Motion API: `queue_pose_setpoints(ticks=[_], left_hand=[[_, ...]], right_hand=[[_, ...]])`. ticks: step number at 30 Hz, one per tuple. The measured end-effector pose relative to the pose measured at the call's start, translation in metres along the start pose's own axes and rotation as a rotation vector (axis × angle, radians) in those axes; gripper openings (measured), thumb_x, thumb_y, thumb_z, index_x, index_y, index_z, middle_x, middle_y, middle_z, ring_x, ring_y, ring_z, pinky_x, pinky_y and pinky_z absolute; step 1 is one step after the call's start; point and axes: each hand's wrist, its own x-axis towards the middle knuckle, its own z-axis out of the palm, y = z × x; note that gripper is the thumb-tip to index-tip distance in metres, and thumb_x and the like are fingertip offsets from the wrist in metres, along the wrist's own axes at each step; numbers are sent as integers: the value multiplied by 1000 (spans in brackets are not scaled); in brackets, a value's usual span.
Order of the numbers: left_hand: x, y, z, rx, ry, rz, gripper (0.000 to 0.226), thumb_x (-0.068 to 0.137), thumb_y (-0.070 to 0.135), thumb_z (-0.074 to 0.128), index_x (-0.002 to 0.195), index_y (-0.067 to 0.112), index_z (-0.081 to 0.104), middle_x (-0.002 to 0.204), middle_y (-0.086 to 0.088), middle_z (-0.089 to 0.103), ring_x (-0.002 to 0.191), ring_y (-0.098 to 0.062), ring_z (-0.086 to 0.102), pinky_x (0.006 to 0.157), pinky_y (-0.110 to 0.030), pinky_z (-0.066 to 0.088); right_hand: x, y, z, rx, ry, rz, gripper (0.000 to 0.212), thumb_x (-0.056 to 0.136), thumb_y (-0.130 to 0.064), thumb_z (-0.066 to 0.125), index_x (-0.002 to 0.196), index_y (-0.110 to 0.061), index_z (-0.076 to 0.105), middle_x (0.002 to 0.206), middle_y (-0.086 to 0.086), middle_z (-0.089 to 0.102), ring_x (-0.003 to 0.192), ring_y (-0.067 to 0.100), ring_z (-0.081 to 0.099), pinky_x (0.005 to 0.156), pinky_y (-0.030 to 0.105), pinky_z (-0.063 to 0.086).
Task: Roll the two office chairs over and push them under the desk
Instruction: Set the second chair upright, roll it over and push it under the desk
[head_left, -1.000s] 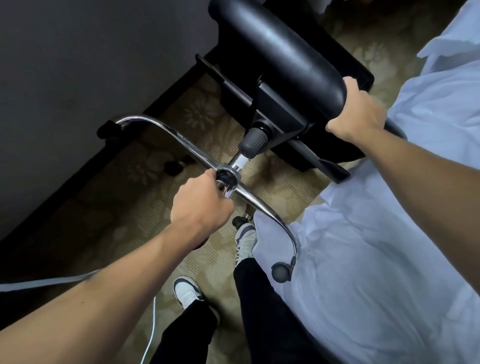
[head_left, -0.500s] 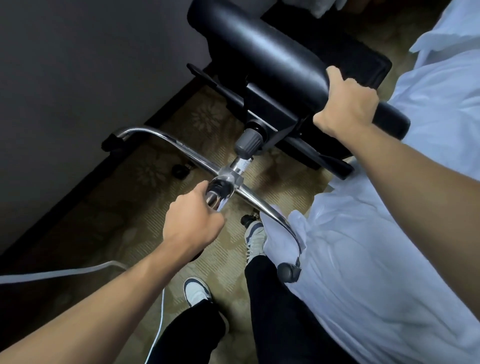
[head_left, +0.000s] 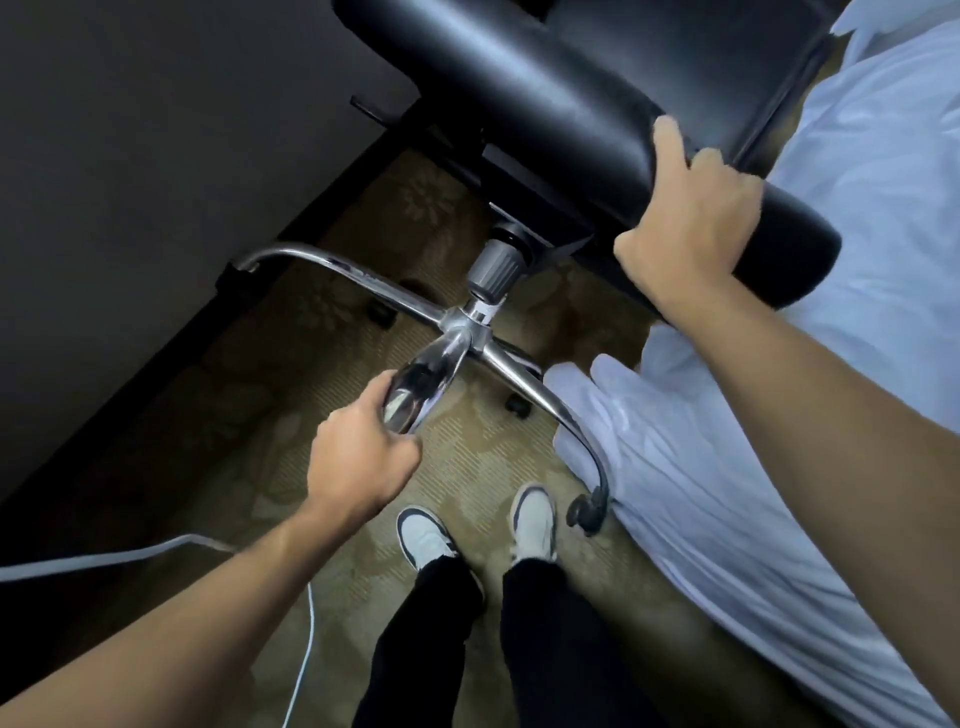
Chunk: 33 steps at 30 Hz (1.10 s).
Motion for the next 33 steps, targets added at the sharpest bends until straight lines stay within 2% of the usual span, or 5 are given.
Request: queue_pose_setpoints(ticks=[7,18,24,30,33], left_hand=[[-32,-52,6,28,18,-6,61,60,28,57,120,37,49,78,2,71,63,-26,68,61,-36,57],[-65,-120,22,69,81,-3,63,57,35,48,120,35,47,66,7,67,61,-27,69,66,-36,57],[-75,-170,33,86,74,96,64,61,32,54,124,35,44,80,8,66,71,-29,67,64,-27,43],[-86,-212,36,24,-105,7,63,65,27,60,124,40,40,84,12,60,73,-18,58,64,-28,40],[-90,-224,26,44,-261,-45,59,71,28,70,121,37,41,94,5,61,87,-24,61,67,-32,40]], right_hand=[[-66,-24,-16,12,3,-50,95,68,-32,72,148,-24,22,115,18,52,100,34,49,91,45,34],[-154,-34,-14,94,28,-47,92,70,-24,64,150,-22,18,128,24,45,115,38,43,103,48,29],[-198,-52,-8,131,55,-14,93,68,-27,63,150,-23,20,136,25,42,122,39,40,103,48,25],[-249,-82,-14,119,53,-1,92,67,-23,57,152,-23,20,142,26,38,131,39,37,108,48,24],[-271,-101,-16,135,44,2,92,67,-19,55,152,-23,19,144,28,36,133,41,34,109,49,21]])
